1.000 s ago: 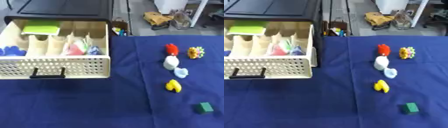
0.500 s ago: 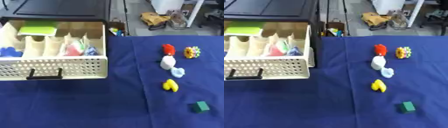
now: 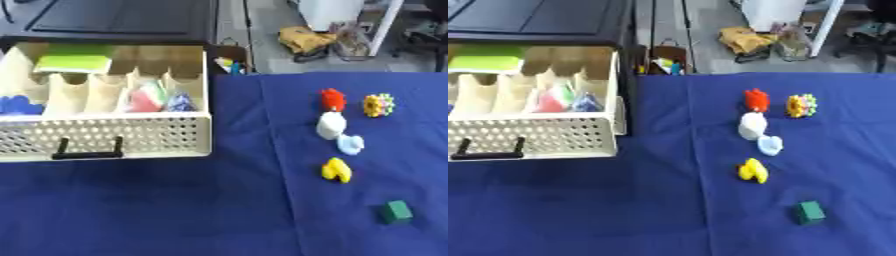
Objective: Pick up objects from table and place into drawer.
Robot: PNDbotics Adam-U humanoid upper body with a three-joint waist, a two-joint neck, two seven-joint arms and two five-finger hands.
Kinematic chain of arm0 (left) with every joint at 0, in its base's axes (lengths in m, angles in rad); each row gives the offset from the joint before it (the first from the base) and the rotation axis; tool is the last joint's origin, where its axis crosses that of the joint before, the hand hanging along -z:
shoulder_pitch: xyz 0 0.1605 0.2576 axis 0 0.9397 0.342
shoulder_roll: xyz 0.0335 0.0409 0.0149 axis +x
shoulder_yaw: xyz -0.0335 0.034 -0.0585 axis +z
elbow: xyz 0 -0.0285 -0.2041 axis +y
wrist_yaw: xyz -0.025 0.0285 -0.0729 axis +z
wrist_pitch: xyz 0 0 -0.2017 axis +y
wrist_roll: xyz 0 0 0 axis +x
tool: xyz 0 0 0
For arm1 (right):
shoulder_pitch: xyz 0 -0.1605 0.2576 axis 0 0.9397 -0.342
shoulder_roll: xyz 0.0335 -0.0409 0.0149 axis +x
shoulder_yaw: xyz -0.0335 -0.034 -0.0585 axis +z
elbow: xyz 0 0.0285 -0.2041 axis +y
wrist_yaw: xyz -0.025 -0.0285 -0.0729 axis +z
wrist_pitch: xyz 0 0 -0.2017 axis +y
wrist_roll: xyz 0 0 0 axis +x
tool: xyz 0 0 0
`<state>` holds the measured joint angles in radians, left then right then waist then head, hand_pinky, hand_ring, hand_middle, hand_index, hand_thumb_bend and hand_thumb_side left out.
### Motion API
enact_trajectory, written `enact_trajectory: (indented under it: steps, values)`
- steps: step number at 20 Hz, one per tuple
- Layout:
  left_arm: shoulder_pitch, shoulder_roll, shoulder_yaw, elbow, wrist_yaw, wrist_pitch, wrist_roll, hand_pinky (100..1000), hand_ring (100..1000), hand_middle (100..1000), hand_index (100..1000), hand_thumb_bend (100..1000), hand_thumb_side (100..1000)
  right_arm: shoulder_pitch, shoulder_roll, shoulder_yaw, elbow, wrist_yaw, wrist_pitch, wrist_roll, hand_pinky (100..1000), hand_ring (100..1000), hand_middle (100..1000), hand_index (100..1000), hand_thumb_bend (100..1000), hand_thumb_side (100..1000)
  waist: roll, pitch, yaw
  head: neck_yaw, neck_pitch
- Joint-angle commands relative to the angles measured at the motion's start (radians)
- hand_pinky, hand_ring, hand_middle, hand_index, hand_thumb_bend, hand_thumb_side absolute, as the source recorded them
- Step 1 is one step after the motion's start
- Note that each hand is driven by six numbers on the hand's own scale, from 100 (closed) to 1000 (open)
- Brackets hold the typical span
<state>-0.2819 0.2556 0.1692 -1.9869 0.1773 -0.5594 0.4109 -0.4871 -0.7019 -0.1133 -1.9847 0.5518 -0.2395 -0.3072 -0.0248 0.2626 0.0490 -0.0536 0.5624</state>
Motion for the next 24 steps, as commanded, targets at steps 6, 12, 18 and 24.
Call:
enact_trajectory:
  steps: [6, 12, 18, 24]
  values:
    - [0.003, 0.031, -0.007, -0.013, 0.009, 0.000, -0.013, 451, 584, 628, 826, 223, 1000, -0.067, -0.135, 0.047, 0.011, -0.057, 0.016, 0.173, 745, 799, 697, 698, 654, 940, 0.000, -0.033, 0.008, -0.017, 0.028]
    - [0.012, 0.033, -0.015, -0.013, 0.019, -0.003, -0.023, 451, 584, 628, 826, 224, 1000, -0.175, -0.251, 0.183, 0.147, -0.049, -0.019, 0.259, 755, 825, 752, 781, 640, 913, 0.006, -0.048, 0.022, -0.038, 0.042]
    - [0.018, 0.036, -0.020, -0.013, 0.026, -0.004, -0.033, 450, 584, 628, 826, 226, 1000, -0.264, -0.271, 0.253, 0.262, -0.020, -0.060, 0.346, 759, 837, 785, 852, 618, 898, 0.006, -0.055, 0.026, -0.044, 0.039]
    - [0.022, 0.037, -0.025, -0.013, 0.030, -0.001, -0.039, 448, 583, 628, 826, 225, 1000, -0.362, -0.239, 0.288, 0.387, 0.012, -0.082, 0.432, 766, 847, 804, 889, 621, 880, 0.002, -0.059, 0.028, -0.053, 0.037]
